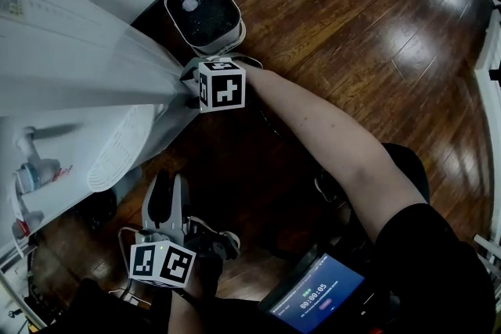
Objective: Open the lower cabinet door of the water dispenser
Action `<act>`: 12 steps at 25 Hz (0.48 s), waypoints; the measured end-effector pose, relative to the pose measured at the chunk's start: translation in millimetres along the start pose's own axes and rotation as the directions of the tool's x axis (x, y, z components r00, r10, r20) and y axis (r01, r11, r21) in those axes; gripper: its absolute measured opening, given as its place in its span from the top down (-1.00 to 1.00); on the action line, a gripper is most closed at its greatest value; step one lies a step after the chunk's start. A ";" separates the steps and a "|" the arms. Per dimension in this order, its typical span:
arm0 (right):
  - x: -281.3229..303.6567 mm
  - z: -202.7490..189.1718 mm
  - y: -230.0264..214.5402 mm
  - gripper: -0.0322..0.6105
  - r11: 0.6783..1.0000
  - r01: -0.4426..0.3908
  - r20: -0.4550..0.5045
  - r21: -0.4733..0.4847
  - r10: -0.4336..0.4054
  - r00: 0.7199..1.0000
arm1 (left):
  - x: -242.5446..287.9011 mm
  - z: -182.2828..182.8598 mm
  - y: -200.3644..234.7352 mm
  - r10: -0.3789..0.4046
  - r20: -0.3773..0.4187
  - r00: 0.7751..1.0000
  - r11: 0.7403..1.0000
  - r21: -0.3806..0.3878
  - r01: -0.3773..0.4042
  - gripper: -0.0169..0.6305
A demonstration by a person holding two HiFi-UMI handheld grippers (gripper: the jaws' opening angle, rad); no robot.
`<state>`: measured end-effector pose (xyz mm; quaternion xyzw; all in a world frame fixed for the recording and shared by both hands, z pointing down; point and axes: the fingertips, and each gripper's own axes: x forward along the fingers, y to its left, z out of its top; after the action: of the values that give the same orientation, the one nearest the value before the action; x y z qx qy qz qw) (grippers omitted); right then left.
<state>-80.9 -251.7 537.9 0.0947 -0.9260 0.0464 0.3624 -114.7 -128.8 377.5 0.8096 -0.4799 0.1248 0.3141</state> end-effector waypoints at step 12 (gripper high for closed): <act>-5.3 -7.8 28.3 0.30 0.995 -0.059 0.027 0.084 0.057 0.998 | -6.2 6.2 -5.0 -0.004 0.022 1.000 1.000 -0.004 0.004 0.43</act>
<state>-77.8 -222.0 539.5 0.0836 -0.9300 0.0953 0.3451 -114.1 -126.6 367.5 0.8112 -0.4820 0.1143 0.3107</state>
